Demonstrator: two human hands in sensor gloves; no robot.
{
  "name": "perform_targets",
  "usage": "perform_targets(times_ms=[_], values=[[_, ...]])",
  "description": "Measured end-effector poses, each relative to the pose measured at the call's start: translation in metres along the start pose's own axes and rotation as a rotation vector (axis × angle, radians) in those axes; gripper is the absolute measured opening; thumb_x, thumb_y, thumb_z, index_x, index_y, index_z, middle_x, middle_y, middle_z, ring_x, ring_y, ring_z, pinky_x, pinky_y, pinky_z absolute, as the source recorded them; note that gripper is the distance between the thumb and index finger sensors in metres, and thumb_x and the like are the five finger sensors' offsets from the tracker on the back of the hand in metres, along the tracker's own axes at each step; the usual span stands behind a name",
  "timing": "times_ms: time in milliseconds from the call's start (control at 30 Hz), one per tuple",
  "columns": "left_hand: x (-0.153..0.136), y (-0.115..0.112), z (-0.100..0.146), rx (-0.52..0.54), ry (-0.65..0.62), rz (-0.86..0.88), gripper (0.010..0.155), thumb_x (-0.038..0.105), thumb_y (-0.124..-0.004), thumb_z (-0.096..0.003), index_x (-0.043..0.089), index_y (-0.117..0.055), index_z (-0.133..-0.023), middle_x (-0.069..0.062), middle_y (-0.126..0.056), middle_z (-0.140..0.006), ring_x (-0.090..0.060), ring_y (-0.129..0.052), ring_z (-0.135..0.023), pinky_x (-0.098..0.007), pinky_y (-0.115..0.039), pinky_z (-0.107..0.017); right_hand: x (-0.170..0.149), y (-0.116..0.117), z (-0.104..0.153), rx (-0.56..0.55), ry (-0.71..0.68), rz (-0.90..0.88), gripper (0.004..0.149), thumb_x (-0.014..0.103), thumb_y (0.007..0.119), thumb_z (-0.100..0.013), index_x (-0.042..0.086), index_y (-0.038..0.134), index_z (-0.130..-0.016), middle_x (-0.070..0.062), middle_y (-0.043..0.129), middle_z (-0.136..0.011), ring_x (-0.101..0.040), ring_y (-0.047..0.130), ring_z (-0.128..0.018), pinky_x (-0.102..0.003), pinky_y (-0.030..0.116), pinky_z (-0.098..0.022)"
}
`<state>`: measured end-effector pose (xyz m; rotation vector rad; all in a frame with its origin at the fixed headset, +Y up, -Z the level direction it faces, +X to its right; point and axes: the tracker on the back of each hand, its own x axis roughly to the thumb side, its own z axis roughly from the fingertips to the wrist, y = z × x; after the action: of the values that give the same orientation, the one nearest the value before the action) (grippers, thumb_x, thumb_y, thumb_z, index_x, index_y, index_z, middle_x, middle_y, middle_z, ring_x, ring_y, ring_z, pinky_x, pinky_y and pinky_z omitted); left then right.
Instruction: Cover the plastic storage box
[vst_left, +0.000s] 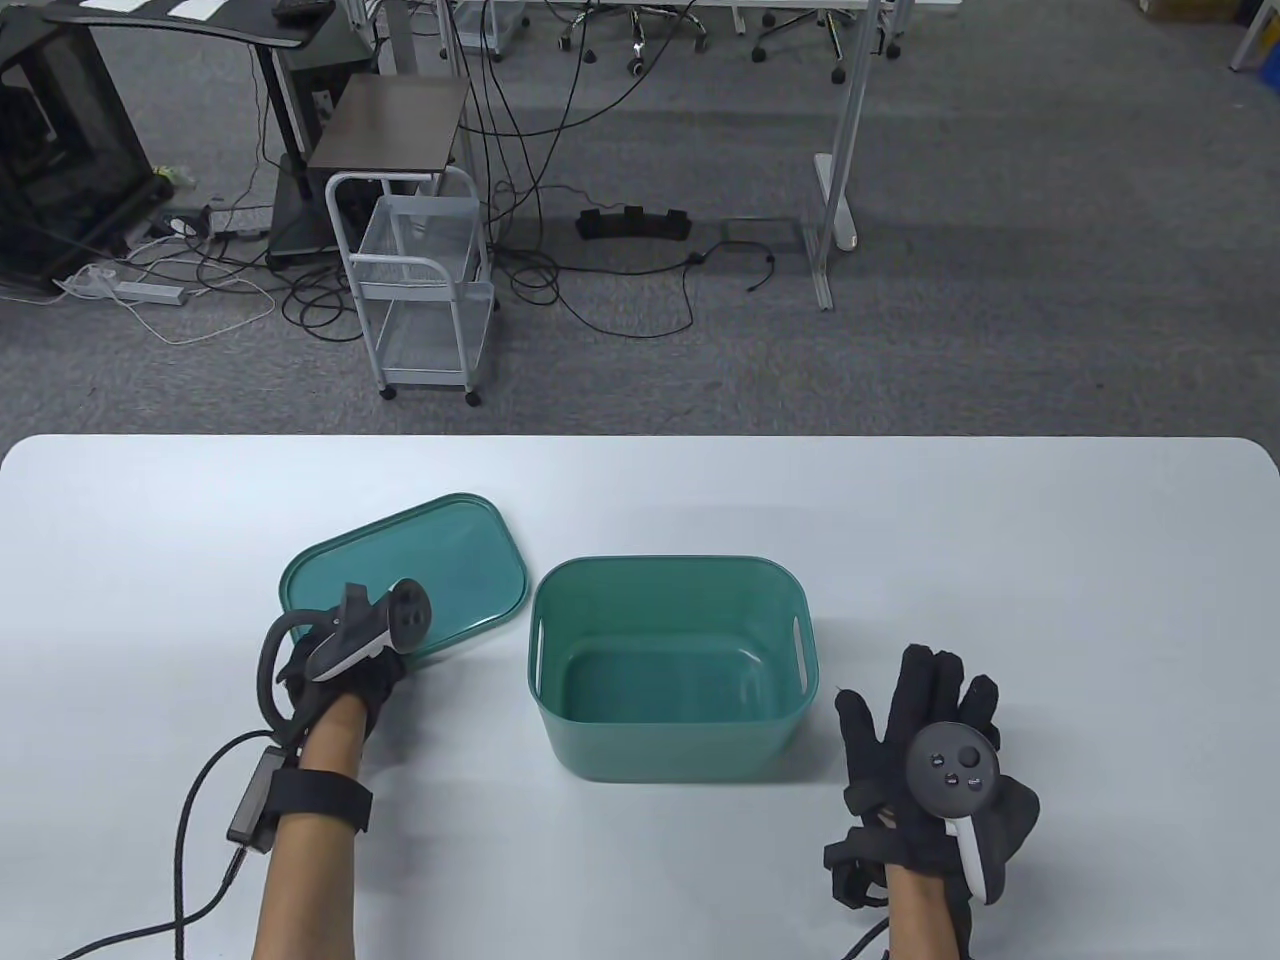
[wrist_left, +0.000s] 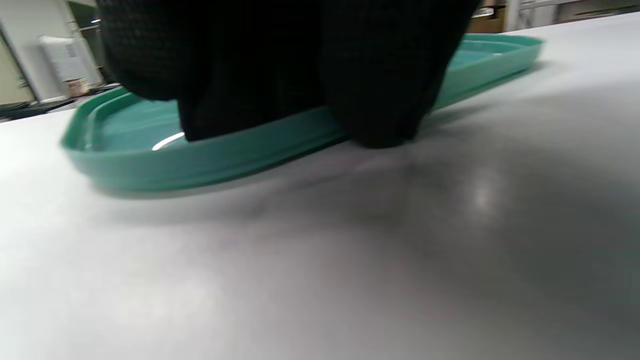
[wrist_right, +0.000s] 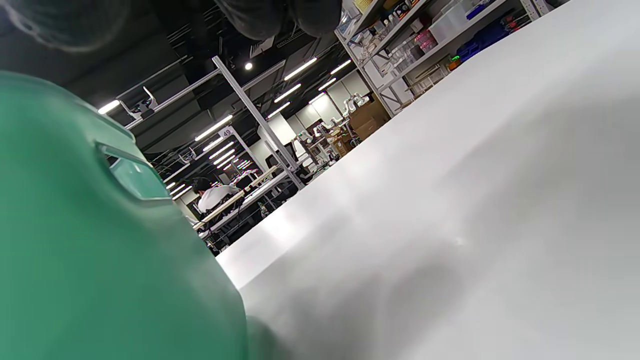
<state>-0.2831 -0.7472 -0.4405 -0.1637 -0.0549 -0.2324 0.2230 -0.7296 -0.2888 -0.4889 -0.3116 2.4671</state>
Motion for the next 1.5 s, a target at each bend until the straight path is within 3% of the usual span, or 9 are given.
perform_targets(times_ms=[167, 267, 400, 567, 667, 833, 1000, 1267, 1500], values=[[-0.008, 0.022, 0.034, 0.261, 0.025, -0.076, 0.045, 0.037, -0.08, -0.0463, 0.025, -0.076, -0.089, -0.005, -0.088, -0.086, -0.031, -0.097, -0.072, -0.047, -0.079, -0.064, 0.001, 0.001, 0.0, 0.006, -0.006, -0.012, 0.088, 0.07, 0.058, -0.045, 0.024, 0.037, -0.117, -0.01, 0.03, -0.128, -0.041, 0.012, -0.114, -0.062, 0.021, -0.079], [-0.027, 0.053, 0.062, 0.452, 0.113, 0.05, 0.047, 0.033, -0.069, -0.05, 0.026, -0.064, -0.096, -0.006, -0.076, -0.094, -0.032, -0.085, -0.083, -0.049, -0.071, -0.072, 0.001, 0.001, 0.0, 0.004, -0.012, -0.018, 0.088, 0.07, 0.058, -0.045, 0.024, 0.037, -0.117, -0.01, 0.03, -0.128, -0.042, 0.013, -0.114, -0.062, 0.022, -0.079], [-0.035, 0.093, 0.103, 0.714, 0.143, 0.256, 0.048, 0.031, -0.068, -0.0493, 0.027, -0.064, -0.097, -0.008, -0.074, -0.094, -0.033, -0.082, -0.083, -0.05, -0.068, -0.072, 0.001, 0.001, 0.0, 0.005, -0.017, -0.03, 0.088, 0.07, 0.058, -0.045, 0.023, 0.037, -0.117, -0.01, 0.031, -0.128, -0.042, 0.013, -0.114, -0.062, 0.022, -0.079], [-0.013, 0.12, 0.152, 0.992, 0.088, 0.438, 0.046, 0.028, -0.072, -0.0448, 0.033, -0.069, -0.091, -0.004, -0.076, -0.093, -0.03, -0.083, -0.082, -0.048, -0.068, -0.073, 0.001, 0.002, 0.0, 0.004, -0.027, -0.035, 0.088, 0.07, 0.058, -0.046, 0.023, 0.037, -0.117, -0.01, 0.031, -0.128, -0.042, 0.014, -0.114, -0.062, 0.023, -0.078], [0.015, 0.131, 0.176, 1.106, 0.045, 0.428, 0.046, 0.028, -0.073, -0.0436, 0.035, -0.071, -0.088, -0.001, -0.078, -0.093, -0.028, -0.084, -0.083, -0.046, -0.069, -0.074, 0.001, 0.002, 0.001, 0.006, -0.032, -0.032, 0.088, 0.07, 0.058, -0.046, 0.022, 0.038, -0.117, -0.01, 0.032, -0.128, -0.043, 0.015, -0.114, -0.062, 0.024, -0.078], [0.067, 0.139, 0.192, 1.205, -0.082, 0.409, 0.046, 0.028, -0.071, -0.042, 0.037, -0.07, -0.087, 0.002, -0.079, -0.093, -0.026, -0.084, -0.084, -0.045, -0.069, -0.076, 0.001, 0.004, 0.001, 0.014, -0.031, -0.026, 0.088, 0.07, 0.058, -0.046, 0.022, 0.038, -0.117, -0.011, 0.033, -0.128, -0.043, 0.017, -0.114, -0.062, 0.025, -0.078], [0.095, 0.143, 0.191, 1.202, -0.181, 0.338, 0.046, 0.028, -0.071, -0.0419, 0.037, -0.069, -0.087, 0.003, -0.079, -0.093, -0.024, -0.084, -0.084, -0.044, -0.069, -0.076, 0.001, 0.004, 0.002, 0.011, -0.028, -0.036, 0.088, 0.07, 0.058, -0.046, 0.022, 0.038, -0.117, -0.01, 0.032, -0.128, -0.042, 0.018, -0.114, -0.062, 0.025, -0.078], [0.102, 0.146, 0.199, 1.224, -0.215, 0.334, 0.046, 0.028, -0.072, -0.042, 0.037, -0.069, -0.087, 0.003, -0.079, -0.093, -0.025, -0.084, -0.084, -0.044, -0.069, -0.076, 0.006, 0.0, 0.003, -0.011, -0.066, -0.117, 0.087, 0.07, 0.058, -0.047, 0.022, 0.037, -0.116, -0.011, 0.031, -0.127, -0.042, 0.018, -0.113, -0.06, 0.027, -0.078], [0.099, 0.147, 0.202, 1.232, -0.215, 0.341, 0.046, 0.028, -0.072, -0.0421, 0.037, -0.069, -0.087, 0.003, -0.079, -0.093, -0.025, -0.084, -0.084, -0.044, -0.069, -0.077, 0.054, -0.026, 0.005, -0.064, -0.293, -0.193, 0.092, 0.066, 0.069, -0.046, 0.023, 0.026, -0.115, -0.008, 0.022, -0.127, -0.038, 0.015, -0.114, -0.056, 0.029, -0.08]])
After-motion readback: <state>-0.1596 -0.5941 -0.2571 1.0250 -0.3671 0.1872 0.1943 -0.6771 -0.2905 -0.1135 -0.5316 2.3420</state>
